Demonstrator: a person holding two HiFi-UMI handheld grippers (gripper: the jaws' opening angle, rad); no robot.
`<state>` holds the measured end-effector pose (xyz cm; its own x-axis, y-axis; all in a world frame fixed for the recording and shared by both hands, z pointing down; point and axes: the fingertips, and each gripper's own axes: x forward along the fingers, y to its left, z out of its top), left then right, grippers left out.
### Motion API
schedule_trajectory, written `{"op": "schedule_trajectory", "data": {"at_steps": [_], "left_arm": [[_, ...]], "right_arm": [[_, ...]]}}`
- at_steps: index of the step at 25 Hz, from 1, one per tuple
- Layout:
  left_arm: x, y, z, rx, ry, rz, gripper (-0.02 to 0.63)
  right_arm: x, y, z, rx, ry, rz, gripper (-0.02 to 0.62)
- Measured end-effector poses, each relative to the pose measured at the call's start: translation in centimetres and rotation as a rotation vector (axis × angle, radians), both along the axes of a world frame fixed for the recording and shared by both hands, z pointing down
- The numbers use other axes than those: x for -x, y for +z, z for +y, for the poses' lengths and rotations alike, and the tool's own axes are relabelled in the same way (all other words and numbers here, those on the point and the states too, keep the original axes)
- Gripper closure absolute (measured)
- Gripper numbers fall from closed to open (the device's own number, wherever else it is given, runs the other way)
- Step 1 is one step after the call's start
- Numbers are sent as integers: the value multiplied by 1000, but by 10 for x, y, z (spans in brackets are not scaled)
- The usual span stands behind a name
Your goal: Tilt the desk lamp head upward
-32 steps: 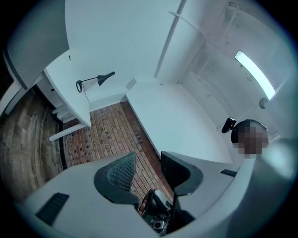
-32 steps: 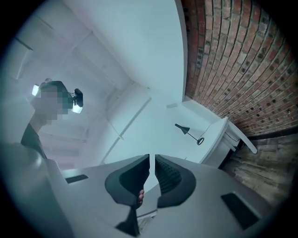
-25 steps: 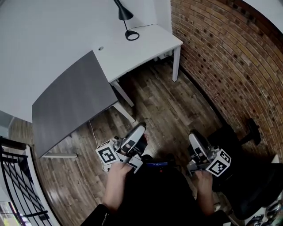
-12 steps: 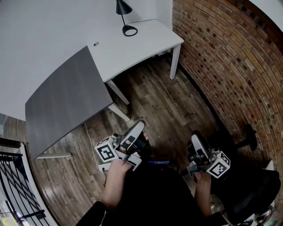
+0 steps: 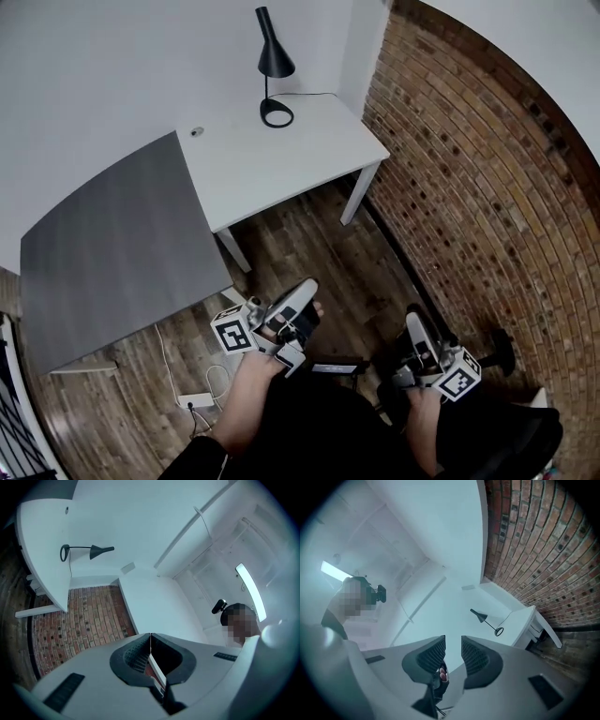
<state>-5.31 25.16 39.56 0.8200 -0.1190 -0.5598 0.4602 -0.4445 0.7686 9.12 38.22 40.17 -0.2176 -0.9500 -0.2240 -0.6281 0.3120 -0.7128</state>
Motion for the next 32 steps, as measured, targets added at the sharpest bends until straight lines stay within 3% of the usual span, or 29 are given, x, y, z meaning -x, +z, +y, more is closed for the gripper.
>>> {"op": "schedule_trajectory", "data": {"at_steps": [6,14,23,28,32], "left_arm": [[18,4,-57,16,-8,21,591],[10,14,-97,28,-20,-53,592],[-36,34,-145,54,-125,-169,592],[-82,19,-176,6,-195,-202,592],[-116,17,-188,31,-222,-218,592]], "right_arm": [[20,-8,-61,-3,-16,34,505],[7,-1,-105,5,-19,-1,505],[-63,29,-174,9,-92,-109,505],[-119,19,-220,-26,-163,-112,505],[-151,14,-249,-29,-231,-113,505]]}}
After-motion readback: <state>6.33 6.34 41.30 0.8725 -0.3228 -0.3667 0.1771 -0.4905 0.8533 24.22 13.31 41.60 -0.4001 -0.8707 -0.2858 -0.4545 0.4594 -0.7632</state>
